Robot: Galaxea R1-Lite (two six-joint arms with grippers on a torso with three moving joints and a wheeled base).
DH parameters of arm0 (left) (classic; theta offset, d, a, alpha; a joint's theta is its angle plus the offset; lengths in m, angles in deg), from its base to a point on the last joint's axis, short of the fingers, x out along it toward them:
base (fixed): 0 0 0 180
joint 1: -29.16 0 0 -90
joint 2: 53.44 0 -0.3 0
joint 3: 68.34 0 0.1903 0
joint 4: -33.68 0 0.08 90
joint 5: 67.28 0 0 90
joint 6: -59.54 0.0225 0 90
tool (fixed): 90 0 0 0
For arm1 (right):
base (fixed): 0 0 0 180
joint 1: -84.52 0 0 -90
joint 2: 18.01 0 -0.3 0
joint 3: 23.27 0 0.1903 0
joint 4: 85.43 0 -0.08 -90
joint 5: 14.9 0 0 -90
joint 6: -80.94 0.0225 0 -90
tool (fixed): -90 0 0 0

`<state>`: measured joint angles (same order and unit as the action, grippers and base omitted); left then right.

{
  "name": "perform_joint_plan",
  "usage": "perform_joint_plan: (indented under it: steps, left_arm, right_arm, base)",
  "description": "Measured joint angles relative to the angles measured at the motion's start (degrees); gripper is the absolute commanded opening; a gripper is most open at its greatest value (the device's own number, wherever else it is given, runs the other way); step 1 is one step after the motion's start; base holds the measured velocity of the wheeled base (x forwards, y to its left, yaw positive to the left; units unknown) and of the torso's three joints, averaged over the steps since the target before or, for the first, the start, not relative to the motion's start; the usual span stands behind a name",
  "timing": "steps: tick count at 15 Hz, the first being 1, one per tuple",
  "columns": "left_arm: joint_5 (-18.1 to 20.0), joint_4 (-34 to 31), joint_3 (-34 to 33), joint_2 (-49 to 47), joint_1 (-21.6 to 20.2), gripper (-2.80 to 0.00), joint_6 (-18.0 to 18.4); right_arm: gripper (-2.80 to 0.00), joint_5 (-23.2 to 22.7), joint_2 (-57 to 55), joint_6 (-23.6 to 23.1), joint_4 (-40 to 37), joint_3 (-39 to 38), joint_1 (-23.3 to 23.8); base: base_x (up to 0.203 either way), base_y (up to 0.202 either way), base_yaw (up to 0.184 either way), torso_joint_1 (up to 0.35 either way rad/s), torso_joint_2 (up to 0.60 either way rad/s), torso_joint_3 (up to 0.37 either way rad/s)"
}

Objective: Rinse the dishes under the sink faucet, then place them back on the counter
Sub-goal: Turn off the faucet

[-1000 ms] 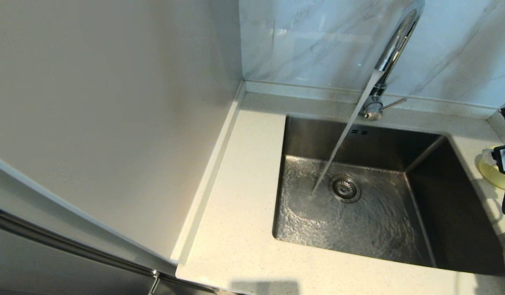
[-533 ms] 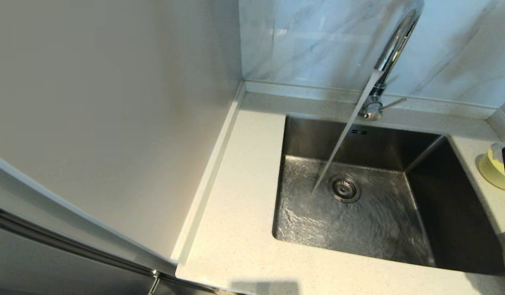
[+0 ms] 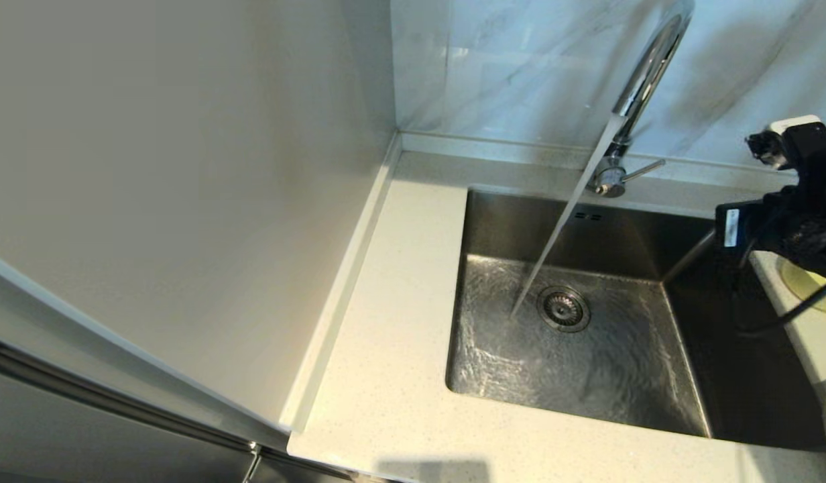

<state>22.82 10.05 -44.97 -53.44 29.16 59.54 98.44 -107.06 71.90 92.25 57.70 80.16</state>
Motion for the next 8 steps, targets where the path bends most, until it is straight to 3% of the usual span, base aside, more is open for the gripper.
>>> perform_joint_plan:
  steps: [4,8]
  left_arm:
    - [0.0,0.0,0.0,0.0,0.0,-2.80,0.0]
    - [0.0,0.0,0.0,0.0,0.0,-2.80,0.0]
  right_arm:
    - [-2.80,3.7,-8.8,8.9,0.0,8.2,-0.9]
    - [-2.80,4.1,-13.4,13.9,1.9,12.4,-1.3]
  base:
    - [0.000,0.000,0.000,0.000,0.00,0.000]
    - [0.000,0.000,0.000,0.000,0.00,0.000]
